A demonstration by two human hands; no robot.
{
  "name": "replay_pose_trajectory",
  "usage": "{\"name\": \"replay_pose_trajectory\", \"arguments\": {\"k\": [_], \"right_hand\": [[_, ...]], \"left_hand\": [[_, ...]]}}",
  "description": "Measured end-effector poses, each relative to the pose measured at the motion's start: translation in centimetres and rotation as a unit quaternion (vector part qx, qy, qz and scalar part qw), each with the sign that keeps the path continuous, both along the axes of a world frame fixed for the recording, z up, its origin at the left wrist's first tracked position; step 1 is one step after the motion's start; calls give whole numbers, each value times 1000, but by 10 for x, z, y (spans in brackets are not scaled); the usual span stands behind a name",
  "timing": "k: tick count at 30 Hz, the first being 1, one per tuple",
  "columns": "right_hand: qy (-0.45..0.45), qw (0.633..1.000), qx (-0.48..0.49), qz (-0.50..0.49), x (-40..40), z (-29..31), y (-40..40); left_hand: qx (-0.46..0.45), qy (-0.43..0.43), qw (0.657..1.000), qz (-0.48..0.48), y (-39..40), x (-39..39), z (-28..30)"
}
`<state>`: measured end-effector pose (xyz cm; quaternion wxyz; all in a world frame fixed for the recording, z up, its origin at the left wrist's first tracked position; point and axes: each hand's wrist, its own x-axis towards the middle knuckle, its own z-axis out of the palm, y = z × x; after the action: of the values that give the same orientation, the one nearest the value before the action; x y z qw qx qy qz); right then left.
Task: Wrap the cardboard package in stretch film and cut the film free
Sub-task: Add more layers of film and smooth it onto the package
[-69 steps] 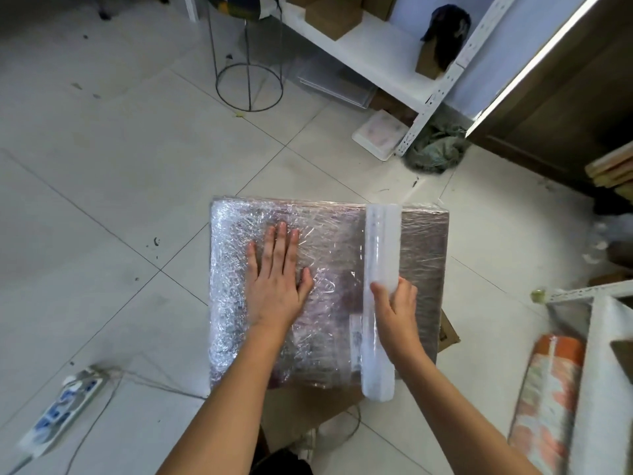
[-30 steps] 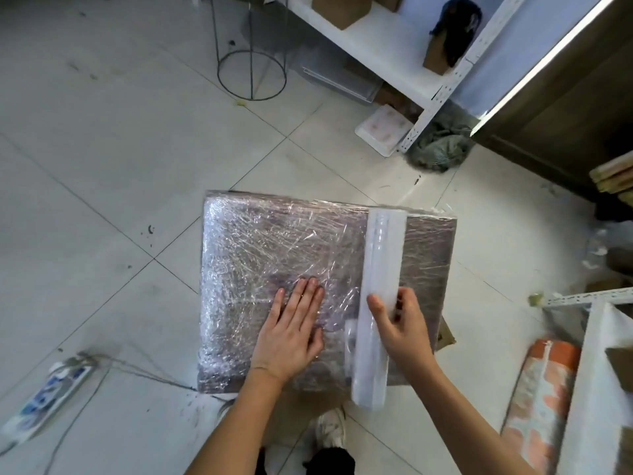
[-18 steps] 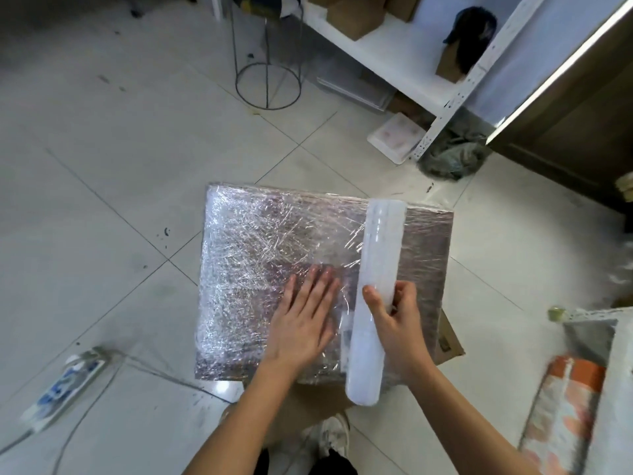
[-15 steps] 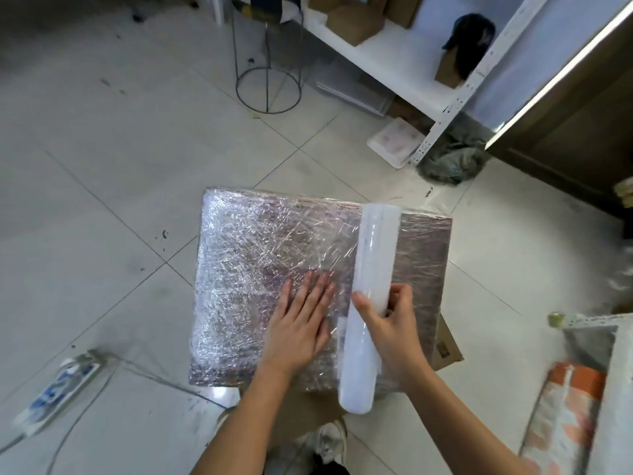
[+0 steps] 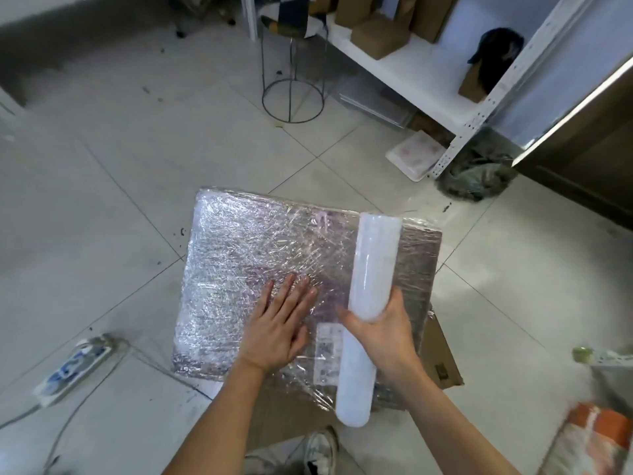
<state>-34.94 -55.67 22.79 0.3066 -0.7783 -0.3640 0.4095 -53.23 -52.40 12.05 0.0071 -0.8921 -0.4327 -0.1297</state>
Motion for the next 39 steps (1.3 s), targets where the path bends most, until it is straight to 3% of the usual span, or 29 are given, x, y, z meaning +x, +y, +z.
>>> {"name": "replay_pose_trajectory", "arguments": {"k": [5, 13, 19, 23, 33, 39], "right_hand": [[-61, 997, -47, -15, 1, -4, -5], [132, 990, -42, 29, 17, -9, -12], [154, 988, -26, -2, 11, -11, -10], [168, 985, -32, -20, 11, -10, -7], [115, 993, -9, -32, 10, -9, 7], [93, 995, 11, -31, 9, -11, 10]], "left_hand": [[-20, 4, 1000, 16, -9, -3, -6], [-26, 8, 1000, 13, -6, -1, -2], [-33, -27, 999, 18, -16, 6, 12], [-3, 1, 1000, 12, -35, -11, -16], [9, -13, 999, 43, -33, -2, -21], [-56, -15, 998, 20, -49, 32, -33]]}}
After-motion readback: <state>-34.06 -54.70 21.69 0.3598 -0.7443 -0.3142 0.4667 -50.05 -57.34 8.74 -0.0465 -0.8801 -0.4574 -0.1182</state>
